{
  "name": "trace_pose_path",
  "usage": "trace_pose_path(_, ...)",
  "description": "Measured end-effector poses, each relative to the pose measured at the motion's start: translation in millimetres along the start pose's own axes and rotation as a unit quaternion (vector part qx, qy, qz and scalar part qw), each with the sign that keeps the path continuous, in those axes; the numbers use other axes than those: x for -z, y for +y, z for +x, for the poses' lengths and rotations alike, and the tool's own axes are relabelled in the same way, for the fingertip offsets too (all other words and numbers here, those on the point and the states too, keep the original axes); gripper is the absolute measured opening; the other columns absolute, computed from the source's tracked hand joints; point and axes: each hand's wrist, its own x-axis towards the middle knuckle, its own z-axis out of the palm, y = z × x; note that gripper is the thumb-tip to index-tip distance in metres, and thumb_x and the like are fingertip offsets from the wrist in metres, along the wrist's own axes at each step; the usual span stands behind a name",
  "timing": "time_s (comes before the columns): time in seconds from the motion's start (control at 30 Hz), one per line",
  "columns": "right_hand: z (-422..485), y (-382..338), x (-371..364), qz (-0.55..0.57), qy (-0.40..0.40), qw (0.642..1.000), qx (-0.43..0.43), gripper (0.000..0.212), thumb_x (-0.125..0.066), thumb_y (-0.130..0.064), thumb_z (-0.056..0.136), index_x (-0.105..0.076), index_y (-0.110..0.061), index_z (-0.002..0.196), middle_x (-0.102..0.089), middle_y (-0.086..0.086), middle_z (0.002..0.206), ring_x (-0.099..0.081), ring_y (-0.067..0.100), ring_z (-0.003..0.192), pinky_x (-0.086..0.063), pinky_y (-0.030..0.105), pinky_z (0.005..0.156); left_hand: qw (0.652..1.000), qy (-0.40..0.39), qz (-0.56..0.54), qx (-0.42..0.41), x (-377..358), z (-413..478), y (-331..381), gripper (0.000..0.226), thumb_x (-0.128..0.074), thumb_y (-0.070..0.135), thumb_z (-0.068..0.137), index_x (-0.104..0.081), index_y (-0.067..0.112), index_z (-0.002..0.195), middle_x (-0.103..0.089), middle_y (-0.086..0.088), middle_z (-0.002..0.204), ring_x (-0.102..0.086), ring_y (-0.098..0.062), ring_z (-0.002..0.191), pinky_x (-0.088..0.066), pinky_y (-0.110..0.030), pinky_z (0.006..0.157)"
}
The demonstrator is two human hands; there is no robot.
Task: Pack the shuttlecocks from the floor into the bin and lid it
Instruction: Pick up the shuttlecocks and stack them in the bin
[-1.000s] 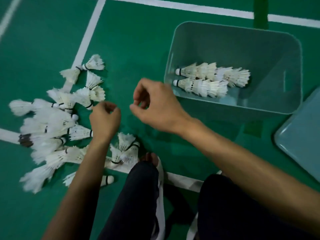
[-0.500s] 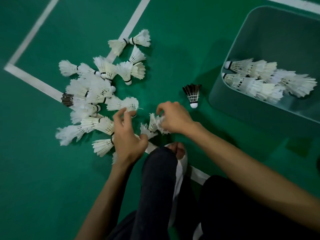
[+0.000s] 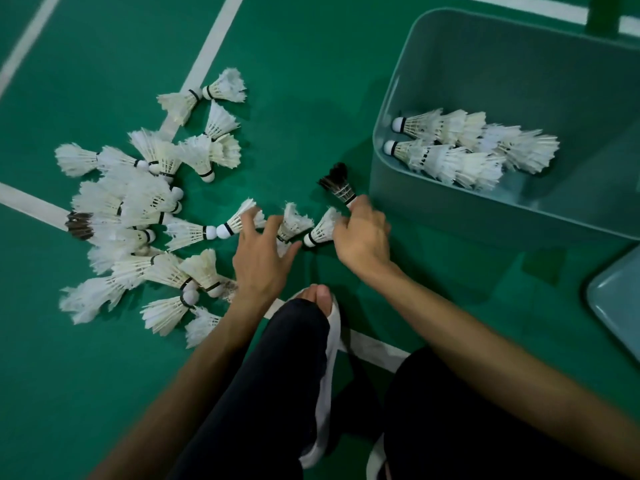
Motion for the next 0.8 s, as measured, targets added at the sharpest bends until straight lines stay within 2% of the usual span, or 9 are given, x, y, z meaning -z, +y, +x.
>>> trace_pose_path(0.07,-6,1,-4,0.072,0.04,0.995,0.058,0.041,-0.057,-0.027,0.098,-0.048,0.005,0.121,-0.064,0.021,0.101,-0.06,0.038,0.088,-0.045,0.041,0.074,1.0,0.021,-0.01,-0.002,1,6,6,0.038,-0.074,0.044,0.088,-0.06,0.022,0.115,-0.04,-0.01,0.148,-0.065,-0.034,0.099,-0.046,-0.035,0.058)
trace_pose_path(0.13,-8,2,-6,0.113,0.022,0.989,0.098,0.036,-0.061,-0.037,0.097,-0.05,-0.003,0.103,-0.056,0.009,0.093,-0.052,0.025,0.083,-0.041,0.036,0.072,0.998,0.049,-0.026,0.007,4,9,12,0.033,-0.074,0.04,0.089,-0.062,0.02,0.112,-0.043,-0.009,0.149,-0.067,-0.034,0.087,-0.04,-0.031,0.059)
trace_pose_path(0.23,-1,2,-3,0.063,-0.041,0.989,0.13,0.044,-0.059,-0.053,0.095,-0.057,-0.009,0.089,-0.055,0.006,0.103,-0.052,0.021,0.098,-0.042,0.035,0.086,0.995,0.092,-0.038,0.009,9,10,23,0.029,-0.072,0.037,0.09,-0.064,0.02,0.111,-0.04,-0.004,0.16,-0.069,-0.034,0.082,-0.038,-0.029,0.059)
trace_pose_path(0.33,6,4,-1,0.014,-0.08,0.986,0.146,0.037,-0.065,-0.038,0.092,-0.067,-0.004,0.106,-0.052,0.008,0.13,-0.044,0.023,0.126,-0.036,0.031,0.104,0.994,0.104,-0.04,-0.005,11,11,30,0.024,-0.071,0.035,0.09,-0.06,0.018,0.103,-0.037,0.004,0.163,-0.067,-0.032,0.071,-0.033,-0.028,0.057)
trace_pose_path(0.4,7,7,1,-0.025,-0.058,0.986,0.153,0.031,-0.066,-0.029,0.091,-0.07,-0.004,0.109,-0.051,0.008,0.13,-0.043,0.025,0.127,-0.039,0.032,0.105,0.994,0.101,-0.036,-0.01,13,12,33,0.024,-0.07,0.034,0.091,-0.056,0.016,0.095,-0.042,0.005,0.16,-0.067,-0.032,0.071,-0.036,-0.029,0.057)
trace_pose_path(0.5,2,10,4,0.002,-0.026,0.988,0.152,0.02,-0.068,-0.025,0.089,-0.074,-0.009,0.1,-0.053,0.006,0.113,-0.049,0.024,0.114,-0.045,0.038,0.1,0.995,0.089,-0.049,-0.013,15,8,38,0.028,-0.065,0.039,0.092,-0.056,0.013,0.099,-0.066,-0.006,0.126,-0.065,-0.035,0.085,-0.037,-0.033,0.062)
trace_pose_path(0.57,-3,7,8,0.038,-0.009,0.987,0.154,0.016,-0.069,-0.026,0.088,-0.075,-0.013,0.094,-0.052,0.002,0.102,-0.054,0.022,0.102,-0.051,0.039,0.089,0.993,0.094,-0.073,-0.016,17,4,43,0.031,-0.065,0.039,0.093,-0.058,0.011,0.103,-0.061,-0.007,0.104,-0.059,-0.034,0.082,-0.033,-0.033,0.064)
trace_pose_path(0.67,-13,-2,22,0.038,0.031,0.981,0.185,0.014,-0.068,-0.03,0.089,-0.073,-0.017,0.089,-0.051,-0.002,0.09,-0.056,0.017,0.084,-0.05,0.033,0.07,0.99,0.102,-0.096,-0.022,25,2,55,0.031,-0.065,0.041,0.094,-0.054,0.012,0.098,-0.055,-0.004,0.095,-0.053,-0.029,0.078,-0.032,-0.034,0.063)
trace_pose_path(0.8,-28,-11,60,0.023,0.092,0.959,0.267,0.015,-0.069,-0.028,0.086,-0.069,-0.015,0.077,-0.055,-0.003,0.075,-0.053,0.017,0.064,-0.046,0.03,0.055,0.987,0.079,-0.132,-0.057,58,10,76,0.033,-0.06,0.045,0.096,-0.043,0.018,0.087,-0.048,0.002,0.073,-0.047,-0.026,0.066,-0.027,-0.035,0.058)
